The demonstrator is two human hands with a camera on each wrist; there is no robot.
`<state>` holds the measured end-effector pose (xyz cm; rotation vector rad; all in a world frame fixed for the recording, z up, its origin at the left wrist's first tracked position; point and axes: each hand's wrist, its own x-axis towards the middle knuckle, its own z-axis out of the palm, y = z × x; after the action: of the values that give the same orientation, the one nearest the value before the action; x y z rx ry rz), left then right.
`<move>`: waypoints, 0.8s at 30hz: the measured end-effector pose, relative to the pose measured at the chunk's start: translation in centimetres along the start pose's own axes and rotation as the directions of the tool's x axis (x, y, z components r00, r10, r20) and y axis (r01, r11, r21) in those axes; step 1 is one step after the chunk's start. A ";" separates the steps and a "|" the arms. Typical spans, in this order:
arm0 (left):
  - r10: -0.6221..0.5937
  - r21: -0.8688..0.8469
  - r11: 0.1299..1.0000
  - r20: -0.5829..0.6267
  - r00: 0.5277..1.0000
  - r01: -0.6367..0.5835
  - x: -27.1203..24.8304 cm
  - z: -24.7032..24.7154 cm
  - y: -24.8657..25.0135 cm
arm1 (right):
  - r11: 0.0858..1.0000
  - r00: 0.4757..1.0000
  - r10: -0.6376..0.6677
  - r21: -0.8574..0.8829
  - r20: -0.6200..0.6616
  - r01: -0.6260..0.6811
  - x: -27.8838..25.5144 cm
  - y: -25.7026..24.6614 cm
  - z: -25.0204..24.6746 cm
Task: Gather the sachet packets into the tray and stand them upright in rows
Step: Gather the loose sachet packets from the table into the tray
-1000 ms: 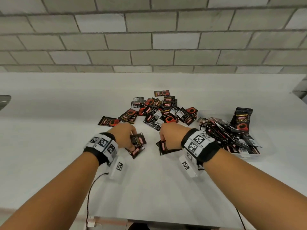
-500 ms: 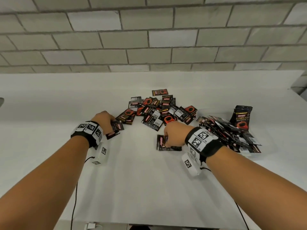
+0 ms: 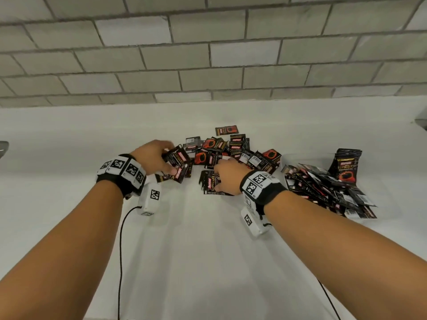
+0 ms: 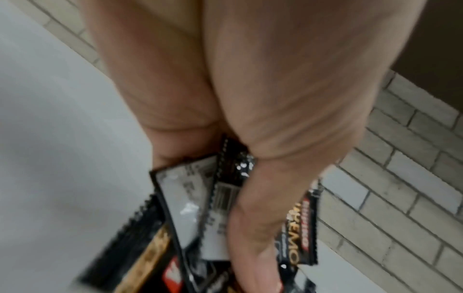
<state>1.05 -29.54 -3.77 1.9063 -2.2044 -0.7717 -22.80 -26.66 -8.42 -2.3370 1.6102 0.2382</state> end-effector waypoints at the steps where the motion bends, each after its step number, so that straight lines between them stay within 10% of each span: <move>1: -0.008 -0.056 0.998 -0.031 0.999 0.007 0.6 0.0 0.4 | 0.999 1.000 -0.021 0.038 -0.019 0.021 -0.1 -0.1 0.1; 10: -0.155 0.467 0.876 0.031 0.987 0.123 4.8 4.9 1.9 | 0.983 1.000 -0.006 0.182 0.011 0.004 -1.3 0.5 -0.4; 19: -0.072 0.376 0.926 0.151 0.986 0.010 4.6 5.0 1.7 | 0.997 0.987 -0.031 0.072 0.158 0.020 -1.5 -0.6 -0.1; 24: 0.023 0.217 0.974 0.204 0.979 -0.068 3.5 2.8 1.8 | 1.000 1.000 -0.011 0.008 0.028 0.011 -1.8 -0.2 1.0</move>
<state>-2.41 -31.94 -6.20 1.9426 -2.5458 -0.7685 -23.29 -24.65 -8.78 -2.3255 1.5816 0.2605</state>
